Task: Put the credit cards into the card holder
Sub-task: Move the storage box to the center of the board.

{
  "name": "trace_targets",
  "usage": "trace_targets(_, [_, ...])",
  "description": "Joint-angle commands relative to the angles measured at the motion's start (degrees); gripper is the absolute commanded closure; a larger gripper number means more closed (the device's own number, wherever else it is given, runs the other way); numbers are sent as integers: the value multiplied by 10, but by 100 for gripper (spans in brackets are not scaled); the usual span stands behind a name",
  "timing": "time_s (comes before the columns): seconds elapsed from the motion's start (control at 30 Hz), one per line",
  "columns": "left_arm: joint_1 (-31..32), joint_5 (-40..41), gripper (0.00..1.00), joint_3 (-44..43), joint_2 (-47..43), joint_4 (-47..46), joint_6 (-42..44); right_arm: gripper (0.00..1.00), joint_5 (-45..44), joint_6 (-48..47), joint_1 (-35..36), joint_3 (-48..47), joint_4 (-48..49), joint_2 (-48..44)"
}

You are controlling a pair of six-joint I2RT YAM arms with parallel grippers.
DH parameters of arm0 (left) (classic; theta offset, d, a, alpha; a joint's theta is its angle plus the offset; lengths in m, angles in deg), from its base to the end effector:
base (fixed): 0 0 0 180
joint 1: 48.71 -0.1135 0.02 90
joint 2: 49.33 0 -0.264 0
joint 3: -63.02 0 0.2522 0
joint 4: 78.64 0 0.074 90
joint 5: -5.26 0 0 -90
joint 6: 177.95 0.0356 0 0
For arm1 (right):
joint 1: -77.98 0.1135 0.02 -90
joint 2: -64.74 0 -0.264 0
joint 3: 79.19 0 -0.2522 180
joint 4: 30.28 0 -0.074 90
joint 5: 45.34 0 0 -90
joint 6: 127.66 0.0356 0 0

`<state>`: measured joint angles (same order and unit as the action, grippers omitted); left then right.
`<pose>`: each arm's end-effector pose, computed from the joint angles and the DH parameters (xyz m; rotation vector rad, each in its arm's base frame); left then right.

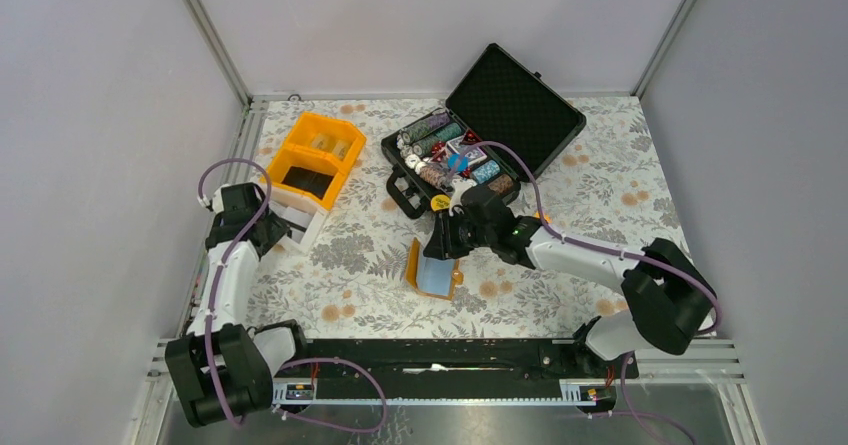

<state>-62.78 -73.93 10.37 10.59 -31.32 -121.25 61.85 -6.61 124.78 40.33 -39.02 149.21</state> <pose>0.1933 0.0553 0.2212 -1.0737 2.2597 0.0999 0.2085 0.2374 0.2153 -0.5074 2.2715 1.0685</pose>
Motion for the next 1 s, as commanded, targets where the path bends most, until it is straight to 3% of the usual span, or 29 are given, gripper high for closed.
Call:
trace_targets(0.0, [-23,3,50,-22,27,-6,20,68,-23,-8,-4,13,-8,-38])
trace_targets(0.07, [-33,14,62,-40,44,5,42,68,-26,-5,-4,17,-8,-47])
trace_targets(0.23, [-47,49,72,-69,66,29,104,68,-30,-5,-4,19,-8,-58])
trace_targets(0.47, [-73,44,100,-97,57,44,148,68,-28,-6,-4,17,-8,-58])
trace_targets(0.7, [-74,16,100,-121,72,71,190,68,-20,-13,-4,12,-10,-50])
trace_targets(0.97, [-75,43,100,-142,109,80,223,68,-17,-17,-4,14,-9,-51])
